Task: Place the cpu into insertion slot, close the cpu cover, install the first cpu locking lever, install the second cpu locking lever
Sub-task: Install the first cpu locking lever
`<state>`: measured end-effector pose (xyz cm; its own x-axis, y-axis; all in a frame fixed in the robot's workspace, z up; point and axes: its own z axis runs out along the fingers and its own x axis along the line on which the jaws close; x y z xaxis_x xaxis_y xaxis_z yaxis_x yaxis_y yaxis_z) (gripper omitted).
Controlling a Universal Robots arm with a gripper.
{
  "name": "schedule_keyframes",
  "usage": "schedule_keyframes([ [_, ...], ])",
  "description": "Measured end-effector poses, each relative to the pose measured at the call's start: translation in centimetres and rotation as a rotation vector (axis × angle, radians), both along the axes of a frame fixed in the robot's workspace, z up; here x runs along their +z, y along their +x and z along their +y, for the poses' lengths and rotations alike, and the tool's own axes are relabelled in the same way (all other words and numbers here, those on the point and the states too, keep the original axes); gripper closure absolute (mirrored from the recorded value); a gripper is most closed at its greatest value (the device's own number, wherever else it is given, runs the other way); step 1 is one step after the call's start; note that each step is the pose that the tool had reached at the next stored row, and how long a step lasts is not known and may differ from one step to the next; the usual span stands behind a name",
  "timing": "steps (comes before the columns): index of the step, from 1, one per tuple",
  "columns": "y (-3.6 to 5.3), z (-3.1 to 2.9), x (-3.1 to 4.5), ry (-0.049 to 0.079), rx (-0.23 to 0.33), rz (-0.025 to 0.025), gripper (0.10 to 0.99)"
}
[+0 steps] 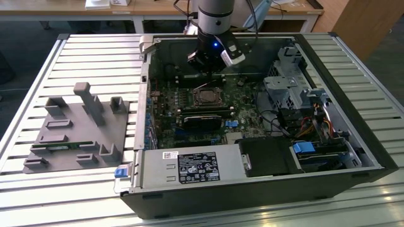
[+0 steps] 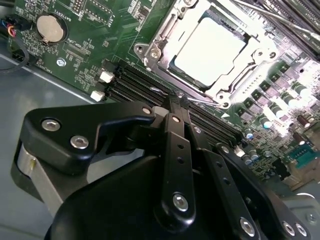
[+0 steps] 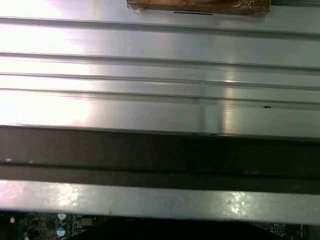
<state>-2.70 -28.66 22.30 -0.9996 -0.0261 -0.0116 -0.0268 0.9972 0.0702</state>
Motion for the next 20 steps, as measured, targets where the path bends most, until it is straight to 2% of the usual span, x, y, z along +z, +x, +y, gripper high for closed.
schedule_keyframes([
  [20,0.86,0.01,-1.46,0.0,0.0,0.0033,0.98],
])
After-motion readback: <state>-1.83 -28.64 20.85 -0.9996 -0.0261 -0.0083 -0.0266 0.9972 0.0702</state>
